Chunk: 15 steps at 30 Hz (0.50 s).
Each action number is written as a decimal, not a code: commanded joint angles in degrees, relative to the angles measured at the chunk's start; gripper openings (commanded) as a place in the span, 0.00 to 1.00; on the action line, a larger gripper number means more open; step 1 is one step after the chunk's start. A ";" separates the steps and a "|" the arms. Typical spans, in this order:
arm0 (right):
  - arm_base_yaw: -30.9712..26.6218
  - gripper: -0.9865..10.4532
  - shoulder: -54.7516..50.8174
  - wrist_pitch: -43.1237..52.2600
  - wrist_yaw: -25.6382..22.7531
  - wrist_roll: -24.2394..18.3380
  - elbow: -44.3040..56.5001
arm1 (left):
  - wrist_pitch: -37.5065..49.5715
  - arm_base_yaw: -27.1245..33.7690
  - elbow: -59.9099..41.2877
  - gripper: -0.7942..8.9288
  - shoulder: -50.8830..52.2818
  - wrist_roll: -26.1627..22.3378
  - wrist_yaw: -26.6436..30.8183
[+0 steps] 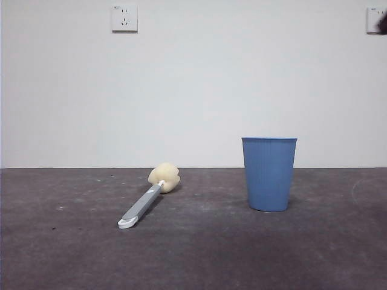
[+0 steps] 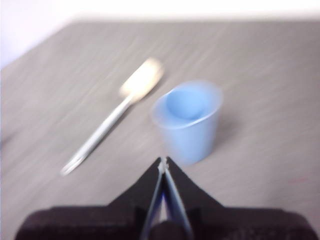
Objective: Pick up the cup brush,pick up the cup,insert the brush into the cup,clean the cup,put the cup brush back,put the cup back to the fixed position on the table
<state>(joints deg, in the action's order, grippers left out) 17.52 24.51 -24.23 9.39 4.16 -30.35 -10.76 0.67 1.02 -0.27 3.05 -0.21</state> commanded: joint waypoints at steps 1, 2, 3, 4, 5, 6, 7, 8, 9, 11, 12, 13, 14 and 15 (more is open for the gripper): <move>-6.12 0.09 -6.78 4.79 0.37 -1.77 6.86 | -0.15 0.11 -0.68 0.08 0.15 0.22 0.07; -8.04 0.09 -9.75 7.10 0.37 -1.75 9.97 | -0.15 0.11 -0.68 0.08 0.15 0.22 0.07; -9.73 0.09 -12.57 9.14 0.37 -1.70 13.05 | -0.15 0.11 -0.68 0.08 0.15 0.22 0.07; -11.19 0.09 -15.10 10.64 0.37 -1.64 15.87 | -0.15 0.11 -0.68 0.08 0.15 0.22 0.07; -12.26 0.09 -17.14 11.65 0.37 -1.42 18.10 | -0.15 0.11 -0.68 0.08 0.15 0.22 0.07; -12.92 0.09 -18.51 12.22 0.35 -0.98 19.65 | -0.15 0.11 -0.68 0.08 0.15 0.22 0.09; -13.49 0.09 -19.74 12.24 0.35 -0.76 20.92 | -0.15 0.11 -0.68 0.08 0.15 0.22 0.07; -13.90 0.09 -20.65 12.22 0.33 -0.55 21.88 | -0.15 0.11 -0.68 0.08 0.15 0.22 0.07; -14.27 0.09 -21.53 12.17 0.33 -0.52 22.86 | -0.15 0.11 -0.68 0.08 0.15 0.22 0.07; -14.60 0.09 -22.67 12.20 0.28 -0.55 24.33 | -0.15 0.11 -0.68 0.08 0.15 0.22 0.07; -14.60 0.09 -22.97 12.22 0.24 -0.55 24.85 | -0.15 0.11 -0.68 0.08 0.15 0.22 0.07; -14.58 0.09 -23.34 12.20 0.15 -0.39 25.53 | -0.15 0.11 -0.68 0.08 0.15 0.22 0.07; -14.58 0.09 -23.61 12.22 0.07 0.04 26.10 | -0.15 0.11 -0.68 0.08 0.15 0.22 0.07; -14.58 0.09 -23.89 12.20 -0.07 0.48 26.67 | -0.15 0.11 -0.68 0.08 0.15 0.22 0.07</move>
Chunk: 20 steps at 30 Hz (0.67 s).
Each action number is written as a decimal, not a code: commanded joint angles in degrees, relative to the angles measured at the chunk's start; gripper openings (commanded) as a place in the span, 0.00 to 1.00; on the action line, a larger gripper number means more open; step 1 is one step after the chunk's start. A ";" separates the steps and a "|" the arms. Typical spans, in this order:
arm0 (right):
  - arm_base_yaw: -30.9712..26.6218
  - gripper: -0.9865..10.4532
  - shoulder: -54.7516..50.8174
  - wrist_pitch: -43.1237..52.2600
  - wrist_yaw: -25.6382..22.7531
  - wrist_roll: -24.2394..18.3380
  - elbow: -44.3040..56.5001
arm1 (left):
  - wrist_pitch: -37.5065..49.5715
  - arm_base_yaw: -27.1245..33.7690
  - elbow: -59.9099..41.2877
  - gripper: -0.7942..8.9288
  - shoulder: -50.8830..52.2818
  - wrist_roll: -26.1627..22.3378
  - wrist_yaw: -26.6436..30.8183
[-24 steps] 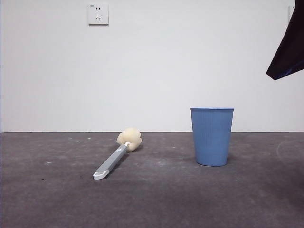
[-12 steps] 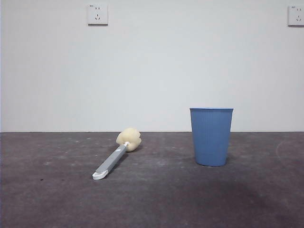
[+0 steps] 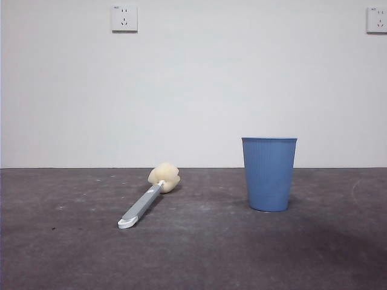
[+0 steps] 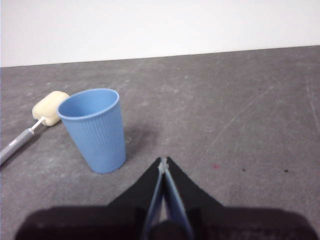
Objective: Pick up the cup brush,pick up the cup,insert the brush into the cup,clean the cup,put the cup brush back,put the cup back to the fixed position on the table
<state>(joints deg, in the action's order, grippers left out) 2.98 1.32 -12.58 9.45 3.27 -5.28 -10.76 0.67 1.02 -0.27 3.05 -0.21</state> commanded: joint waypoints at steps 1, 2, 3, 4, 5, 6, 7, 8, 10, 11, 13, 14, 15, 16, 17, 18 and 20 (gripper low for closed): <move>-0.04 0.09 -1.09 0.52 -0.52 2.16 2.43 | -0.15 0.11 -0.68 0.08 0.15 0.22 0.07; -0.04 0.09 -1.29 0.61 -0.57 2.69 3.04 | -0.15 0.11 -0.68 0.08 0.15 0.22 0.07; -0.04 0.09 -1.27 0.55 -0.57 2.97 3.56 | -0.15 0.11 -0.68 0.08 0.15 0.22 0.07; -0.04 0.09 -1.27 0.61 -0.55 3.48 4.24 | -0.15 0.11 -0.68 0.08 0.15 0.22 0.07; -0.04 0.09 -1.25 0.85 -0.55 3.58 4.28 | -0.15 0.11 -0.68 0.08 0.15 0.22 0.07; -0.04 0.09 -1.25 1.09 -0.55 3.58 4.28 | -0.15 0.11 -0.68 0.08 0.15 0.22 0.07; -0.04 0.09 -1.25 0.96 -0.55 3.58 4.28 | -0.15 0.11 -0.68 0.08 0.15 0.22 0.07; -0.04 0.09 -1.25 0.96 -0.59 3.56 4.28 | -0.15 0.11 -0.68 0.08 0.15 0.22 0.07; -0.04 0.09 -1.25 0.94 -0.66 3.58 4.28 | -0.15 0.11 -0.68 0.08 0.15 0.22 0.07; -0.04 0.09 -1.25 0.94 -0.57 3.65 4.28 | -0.15 0.11 -0.68 0.08 0.15 0.22 0.07; -0.04 0.09 -1.25 0.98 -0.63 4.42 4.26 | -0.15 0.11 -0.68 0.08 0.15 0.22 0.07; -0.04 0.09 -1.25 0.98 -0.68 4.37 4.26 | -0.15 0.11 -0.68 0.08 0.15 0.22 0.09; -0.04 0.09 -1.22 0.98 -0.70 4.37 4.26 | -0.15 0.11 -0.68 0.08 0.15 0.22 0.07; -0.02 0.09 -1.22 0.98 -0.83 4.37 4.26 | -0.15 0.11 -0.68 0.08 0.15 0.22 0.07; -0.02 0.09 -1.22 0.98 -0.81 4.37 4.26 | -0.15 0.11 -0.68 0.08 0.15 0.22 0.07; -0.02 0.09 -1.22 0.98 -0.81 4.37 4.26 | -0.15 0.11 -0.68 0.08 0.15 0.22 0.07; -0.02 0.09 -1.22 0.98 -0.81 4.37 4.26 | -0.15 0.11 -0.68 0.08 0.15 0.22 0.09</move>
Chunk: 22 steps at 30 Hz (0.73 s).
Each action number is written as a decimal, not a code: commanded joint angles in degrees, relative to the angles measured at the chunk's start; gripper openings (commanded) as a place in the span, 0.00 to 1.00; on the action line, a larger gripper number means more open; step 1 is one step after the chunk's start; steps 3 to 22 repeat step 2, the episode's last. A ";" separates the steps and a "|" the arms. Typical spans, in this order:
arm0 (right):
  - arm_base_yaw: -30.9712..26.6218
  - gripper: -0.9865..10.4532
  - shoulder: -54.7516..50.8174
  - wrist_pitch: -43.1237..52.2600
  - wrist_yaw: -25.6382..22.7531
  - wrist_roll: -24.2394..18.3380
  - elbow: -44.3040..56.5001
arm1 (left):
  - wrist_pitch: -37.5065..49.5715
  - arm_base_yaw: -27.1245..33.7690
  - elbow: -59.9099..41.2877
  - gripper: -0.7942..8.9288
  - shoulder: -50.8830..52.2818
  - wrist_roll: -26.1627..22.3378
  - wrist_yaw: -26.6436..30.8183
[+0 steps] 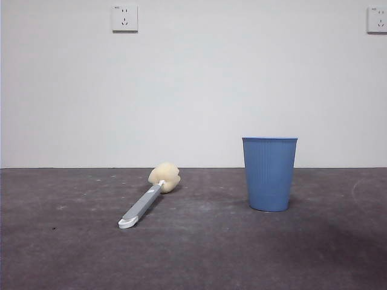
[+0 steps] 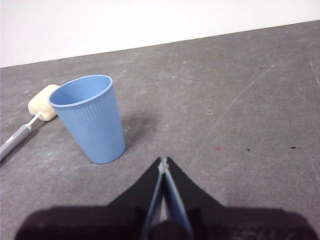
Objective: Pick up the cup brush,pick up the cup,insert the brush into the cup,clean the cup,put the cup brush back,put the cup back to the fixed position on the table
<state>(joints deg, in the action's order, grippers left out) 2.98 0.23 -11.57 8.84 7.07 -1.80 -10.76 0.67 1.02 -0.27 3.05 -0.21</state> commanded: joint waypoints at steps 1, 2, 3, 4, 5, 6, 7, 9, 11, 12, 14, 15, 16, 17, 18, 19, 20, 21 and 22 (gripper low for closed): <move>-0.02 0.09 -0.13 -0.02 -0.20 0.57 0.79 | -0.15 0.11 -0.68 0.08 0.15 0.22 0.09; -0.02 0.09 -0.13 -0.02 -0.20 0.57 0.79 | -0.15 0.11 -0.68 0.08 0.15 0.22 0.07; -0.02 0.09 -0.13 -0.02 -0.20 0.57 0.79 | -0.15 0.11 -0.68 0.08 0.15 0.22 0.07; -0.02 0.09 -0.13 -0.02 -0.20 0.57 0.79 | -0.15 0.11 -0.68 0.08 0.15 0.22 0.07; -0.02 0.09 -0.13 -0.02 -0.20 0.57 0.79 | -0.15 0.11 -0.68 0.08 0.15 0.22 0.07; -0.02 0.09 -0.13 -0.02 -0.20 0.57 0.79 | -0.15 0.11 -0.68 0.08 0.15 0.22 0.07; -0.02 0.09 -0.13 -0.02 -0.20 0.57 0.79 | -0.15 0.11 -0.68 0.08 0.15 0.22 0.07; -0.02 0.09 -0.13 -0.02 -0.20 0.57 0.79 | -0.15 0.11 -0.68 0.08 0.15 0.22 0.07; -0.02 0.09 -0.13 -0.02 -0.20 0.57 0.79 | -0.15 0.11 -0.68 0.08 0.15 0.22 0.07; -0.02 0.09 -0.13 -0.02 -0.20 0.57 0.79 | -0.15 0.11 -0.68 0.08 0.15 0.22 0.07; -0.02 0.09 -0.13 -0.02 -0.20 0.57 0.79 | -0.15 0.11 -0.68 0.08 0.15 0.22 0.07; -0.02 0.09 -0.13 -0.02 -0.20 0.57 0.79 | -0.15 0.11 -0.68 0.08 0.15 0.22 0.07; -0.02 0.09 -0.13 -0.02 -0.20 0.57 0.79 | -0.15 0.11 -0.68 0.08 0.15 0.22 0.07; -0.02 0.09 -0.13 -0.02 -0.20 0.57 0.79 | -0.15 0.11 -0.68 0.08 0.15 0.22 0.07; -0.02 0.09 -0.13 -0.02 -0.20 0.57 0.79 | -0.15 0.11 -0.68 0.08 0.15 0.22 0.07; -0.02 0.09 -0.13 -0.02 -0.20 0.57 0.79 | -0.15 0.11 -0.68 0.08 0.15 0.22 0.07; -0.02 0.09 -0.13 -0.02 -0.20 0.57 0.79 | -0.15 0.11 -0.68 0.08 0.15 0.22 0.07; -0.02 0.09 -0.13 -0.02 -0.20 0.57 0.79 | -0.15 0.11 -0.68 0.08 0.15 0.22 0.07; -0.02 0.09 -0.13 -0.02 -0.20 0.57 0.79 | -0.15 0.11 -0.68 0.08 0.15 0.22 0.07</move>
